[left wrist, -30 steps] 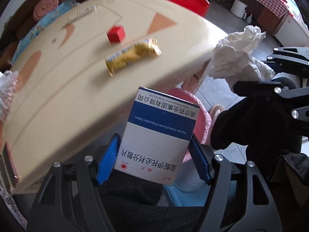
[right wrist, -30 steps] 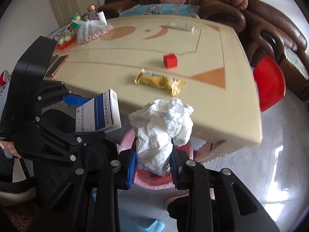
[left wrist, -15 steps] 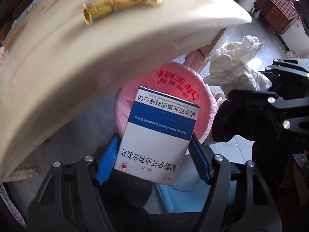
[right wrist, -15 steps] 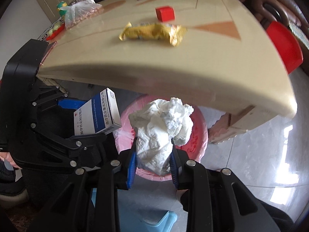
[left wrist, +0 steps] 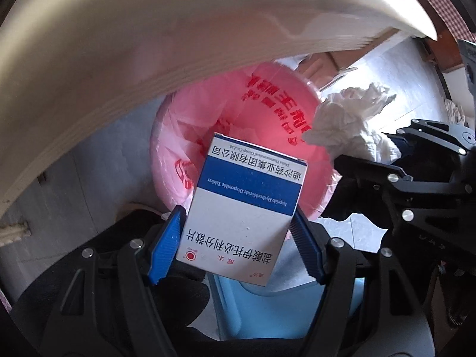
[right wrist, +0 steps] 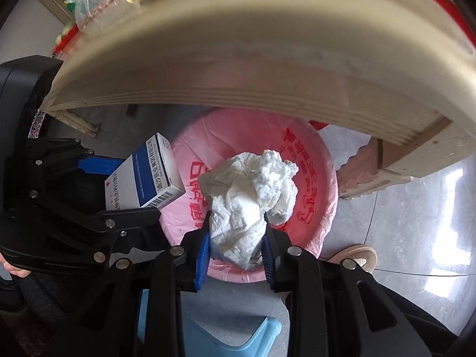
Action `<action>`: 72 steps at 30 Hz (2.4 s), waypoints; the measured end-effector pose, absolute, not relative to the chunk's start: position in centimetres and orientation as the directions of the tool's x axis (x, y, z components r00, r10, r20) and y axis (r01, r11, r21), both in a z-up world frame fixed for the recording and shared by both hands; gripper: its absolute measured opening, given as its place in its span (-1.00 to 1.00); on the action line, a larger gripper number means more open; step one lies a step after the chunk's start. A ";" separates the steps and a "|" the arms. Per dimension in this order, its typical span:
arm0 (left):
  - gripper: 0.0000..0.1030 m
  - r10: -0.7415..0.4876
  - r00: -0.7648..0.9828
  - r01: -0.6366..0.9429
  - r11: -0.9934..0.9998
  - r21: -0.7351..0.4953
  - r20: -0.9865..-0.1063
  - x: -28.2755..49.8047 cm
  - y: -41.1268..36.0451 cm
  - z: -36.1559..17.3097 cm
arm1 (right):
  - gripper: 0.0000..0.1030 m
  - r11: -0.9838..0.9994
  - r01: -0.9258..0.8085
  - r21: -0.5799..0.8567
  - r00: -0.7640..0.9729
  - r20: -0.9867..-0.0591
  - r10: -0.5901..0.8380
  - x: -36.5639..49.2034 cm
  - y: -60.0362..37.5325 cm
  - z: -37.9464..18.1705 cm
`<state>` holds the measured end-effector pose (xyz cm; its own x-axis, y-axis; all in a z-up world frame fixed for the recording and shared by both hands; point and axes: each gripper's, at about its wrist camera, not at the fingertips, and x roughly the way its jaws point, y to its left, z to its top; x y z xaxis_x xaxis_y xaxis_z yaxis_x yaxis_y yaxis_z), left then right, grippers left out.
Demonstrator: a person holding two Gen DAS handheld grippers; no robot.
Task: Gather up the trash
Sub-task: 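Carry the tablet box and tissue down over the pink bin, then open left gripper dropping the tablet box while right gripper drops the tissue, then raise both open grippers back above the table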
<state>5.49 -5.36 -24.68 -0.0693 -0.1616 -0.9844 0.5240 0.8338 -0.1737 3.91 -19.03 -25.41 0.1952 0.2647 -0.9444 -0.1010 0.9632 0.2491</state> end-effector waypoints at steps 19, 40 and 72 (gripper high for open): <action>0.36 -0.108 -0.167 0.475 0.862 -0.176 -0.980 6.4 -6.4 -28.9 | 0.07 0.960 -0.102 0.262 0.152 -0.949 0.276 5.1 -19.7 -28.4; 0.51 -0.087 -0.157 0.491 0.858 -0.154 -0.984 6.5 -6.0 -29.2 | 0.33 0.958 -0.063 0.279 0.167 -0.944 0.286 5.1 -20.4 -28.2; 0.63 -0.108 0.342 0.661 0.734 0.158 -0.933 7.8 -3.9 0.4 | 0.42 0.936 -0.233 0.264 0.437 -0.831 0.344 6.3 -23.2 -3.2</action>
